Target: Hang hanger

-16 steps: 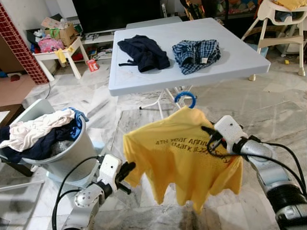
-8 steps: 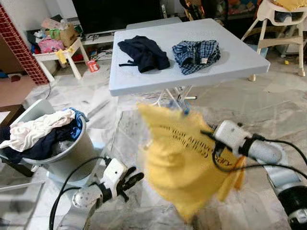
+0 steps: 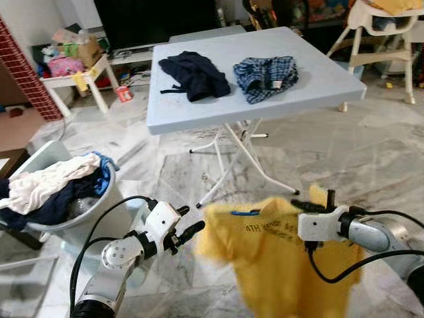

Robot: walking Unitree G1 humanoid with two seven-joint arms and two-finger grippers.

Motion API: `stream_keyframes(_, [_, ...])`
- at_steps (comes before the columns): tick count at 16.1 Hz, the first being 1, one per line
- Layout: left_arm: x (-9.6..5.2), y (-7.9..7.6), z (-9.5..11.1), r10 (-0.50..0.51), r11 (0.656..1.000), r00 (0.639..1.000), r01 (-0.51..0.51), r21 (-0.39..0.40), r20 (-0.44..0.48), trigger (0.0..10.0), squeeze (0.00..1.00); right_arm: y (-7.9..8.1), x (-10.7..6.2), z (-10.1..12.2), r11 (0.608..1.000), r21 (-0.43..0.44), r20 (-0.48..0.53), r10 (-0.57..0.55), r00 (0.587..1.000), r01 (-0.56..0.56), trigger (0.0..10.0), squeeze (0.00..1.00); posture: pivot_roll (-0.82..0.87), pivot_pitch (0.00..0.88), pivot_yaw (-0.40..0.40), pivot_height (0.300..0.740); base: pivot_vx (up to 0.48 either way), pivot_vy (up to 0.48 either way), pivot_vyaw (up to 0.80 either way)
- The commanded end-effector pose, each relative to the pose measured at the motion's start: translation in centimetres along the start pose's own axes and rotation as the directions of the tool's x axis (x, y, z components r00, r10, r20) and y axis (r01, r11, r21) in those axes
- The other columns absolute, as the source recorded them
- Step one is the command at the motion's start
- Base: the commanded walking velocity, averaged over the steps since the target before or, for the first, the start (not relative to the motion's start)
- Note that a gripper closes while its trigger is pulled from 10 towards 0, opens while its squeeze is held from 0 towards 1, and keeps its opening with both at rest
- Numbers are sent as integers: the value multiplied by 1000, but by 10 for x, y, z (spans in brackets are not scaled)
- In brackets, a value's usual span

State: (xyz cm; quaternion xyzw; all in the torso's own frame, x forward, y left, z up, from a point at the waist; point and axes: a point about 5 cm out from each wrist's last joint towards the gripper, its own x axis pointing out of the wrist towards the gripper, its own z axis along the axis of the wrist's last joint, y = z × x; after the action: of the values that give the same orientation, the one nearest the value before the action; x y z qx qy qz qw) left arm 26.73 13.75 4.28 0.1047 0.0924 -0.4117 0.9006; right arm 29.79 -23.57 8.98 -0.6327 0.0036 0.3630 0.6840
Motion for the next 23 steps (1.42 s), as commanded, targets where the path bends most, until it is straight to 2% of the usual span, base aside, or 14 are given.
stream_keyframes(1, [-5, -2, -7, -26, 1000, 999, 26, 6, -33, 10000, 1000, -26, 4, 12, 982, -134, 91, -124, 988, 135, 10000, 0, -186, 4, 146, 740, 0, 0, 0])
stream_keyframes(2, [-6, -3, -12, -36, 999, 998, 36, 0, -50, 10000, 1000, -31, 4, 15, 969, -182, 118, -147, 982, 167, 10000, 0, -186, 4, 146, 740, 0, 0, 0])
stream_keyframes(3, [-10, -1, -22, -16, 1000, 995, 18, 16, -96, 10000, 1000, -36, 3, 20, 933, -280, 178, -182, 967, 227, 10000, 0, -191, 7, 151, 740, 0, 0, 0])
stream_keyframes(5, [-13, 9, -26, 51, 998, 992, -47, 40, -118, 10000, 941, -35, 2, 23, 932, -281, 212, -174, 962, 231, 10000, 0, -197, 5, 150, 740, 0, 0, 0])
stream_keyframes(6, [-13, 12, -25, 66, 997, 991, -61, 42, -113, 10000, 0, -32, 2, 23, 926, -291, 226, -177, 958, 240, 10000, 0, -197, 4, 149, 740, 0, 0, 0])
stream_keyframes(9, [-10, 18, -18, 81, 996, 994, -79, 33, -70, 10000, 0, -18, 4, 28, 928, -288, 276, -157, 948, 238, 10000, 0, -201, 4, 141, 740, 0, 0, 0])
stream_keyframes(12, [-5, 24, -2, 78, 995, 997, -76, -60, 28, 10000, 0, -1, 4, 31, 955, -231, 284, -118, 952, 187, 10000, 0, -202, 7, 135, 740, 0, 0, 0])
stream_keyframes(13, [-2, 28, 8, 97, 988, 992, -86, -129, 79, 10000, 0, 6, 5, 33, 959, -220, 288, -110, 951, 178, 10000, 0, -201, 9, 135, 740, 0, 0, 0])
stream_keyframes(14, [3, 30, 18, 128, 965, 982, -91, -246, 137, 10000, 0, 15, 8, 39, 962, -213, 305, -103, 947, 174, 10000, 0, -200, 11, 137, 740, 0, 0, 0])
stream_keyframes(16, [11, 26, 27, 155, 928, 969, -75, -366, 193, 10000, 0, 21, 13, 46, 960, -207, 322, -114, 940, 188, 10000, 0, -203, 11, 139, 740, 0, 0, 0])
stream_keyframes(17, [19, 21, 32, 172, 890, 964, -63, -451, 205, 10000, 0, 25, 16, 51, 958, -204, 327, -126, 936, 200, 10000, 0, -204, 11, 142, 740, 0, 0, 0])
stream_keyframes(19, [28, 11, 33, 157, 847, 966, -25, -531, 205, 10000, 0, 27, 19, 54, 956, -199, 326, -142, 935, 215, 10000, 0, -207, 10, 145, 740, 0, 0, 0])
stream_keyframes(22, [44, -15, 29, 55, 767, 987, 54, -640, 148, 10000, 0, 19, 28, 62, 939, -200, 328, -205, 922, 280, 10000, 0, -219, 18, 146, 740, 0, 0, 0])
stream_keyframes(23, [49, -21, 28, 26, 765, 990, 69, -641, 137, 10000, 0, 18, 31, 64, 938, -194, 330, -213, 920, 287, 10000, 0, -220, 19, 146, 740, 0, 0, 0])
